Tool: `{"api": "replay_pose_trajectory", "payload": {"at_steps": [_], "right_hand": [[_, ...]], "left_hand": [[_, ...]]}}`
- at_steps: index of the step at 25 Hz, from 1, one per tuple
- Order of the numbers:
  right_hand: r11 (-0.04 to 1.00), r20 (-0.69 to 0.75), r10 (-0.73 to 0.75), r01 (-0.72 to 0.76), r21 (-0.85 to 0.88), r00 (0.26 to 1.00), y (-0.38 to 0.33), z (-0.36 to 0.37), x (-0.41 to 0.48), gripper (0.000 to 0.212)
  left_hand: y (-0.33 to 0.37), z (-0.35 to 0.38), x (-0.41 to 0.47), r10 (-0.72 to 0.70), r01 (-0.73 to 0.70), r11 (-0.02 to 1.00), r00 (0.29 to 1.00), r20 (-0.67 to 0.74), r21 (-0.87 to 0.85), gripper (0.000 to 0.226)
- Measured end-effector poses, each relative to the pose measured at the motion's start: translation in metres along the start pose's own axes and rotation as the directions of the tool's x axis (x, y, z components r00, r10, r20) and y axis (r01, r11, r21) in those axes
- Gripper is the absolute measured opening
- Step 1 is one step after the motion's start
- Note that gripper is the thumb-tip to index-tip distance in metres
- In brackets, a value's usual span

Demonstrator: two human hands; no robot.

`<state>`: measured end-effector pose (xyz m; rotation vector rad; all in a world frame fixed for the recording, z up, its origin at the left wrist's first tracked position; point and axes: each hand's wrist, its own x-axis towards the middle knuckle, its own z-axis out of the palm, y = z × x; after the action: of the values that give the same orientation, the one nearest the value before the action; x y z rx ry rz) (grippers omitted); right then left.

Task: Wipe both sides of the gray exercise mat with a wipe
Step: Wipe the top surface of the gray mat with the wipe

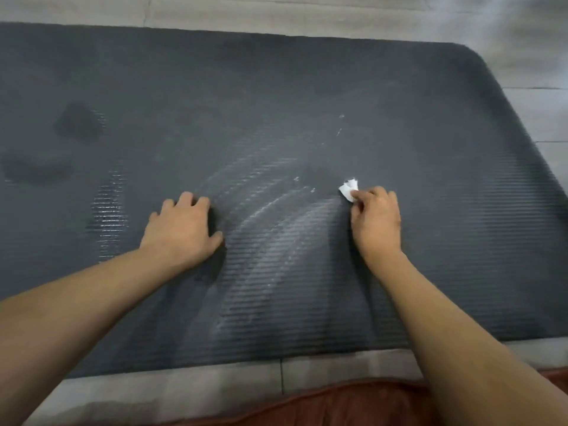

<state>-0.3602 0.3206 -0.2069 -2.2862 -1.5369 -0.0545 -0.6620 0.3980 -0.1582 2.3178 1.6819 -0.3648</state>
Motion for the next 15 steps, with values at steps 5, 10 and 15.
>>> {"api": "replay_pose_trajectory", "payload": {"at_steps": [5,10,15], "right_hand": [[0.833,0.087,-0.550,0.537,0.137,0.831,-0.084,0.036,-0.033,0.024],[0.942,0.031,-0.330,0.331,-0.046,0.943,-0.006,0.051,0.101,0.023],[0.944,-0.119,0.301,-0.313,-0.104,0.946,0.039,0.047,0.186,0.033]], "left_hand": [[0.050,0.016,0.038,0.250,-0.268,0.962,0.944,-0.217,-0.058,0.055],[0.071,0.014,0.096,0.238,-0.250,0.965,0.962,-0.135,-0.076,0.060],[0.063,0.008,0.112,0.294,-0.288,0.955,0.952,0.088,-0.077,0.092]]}}
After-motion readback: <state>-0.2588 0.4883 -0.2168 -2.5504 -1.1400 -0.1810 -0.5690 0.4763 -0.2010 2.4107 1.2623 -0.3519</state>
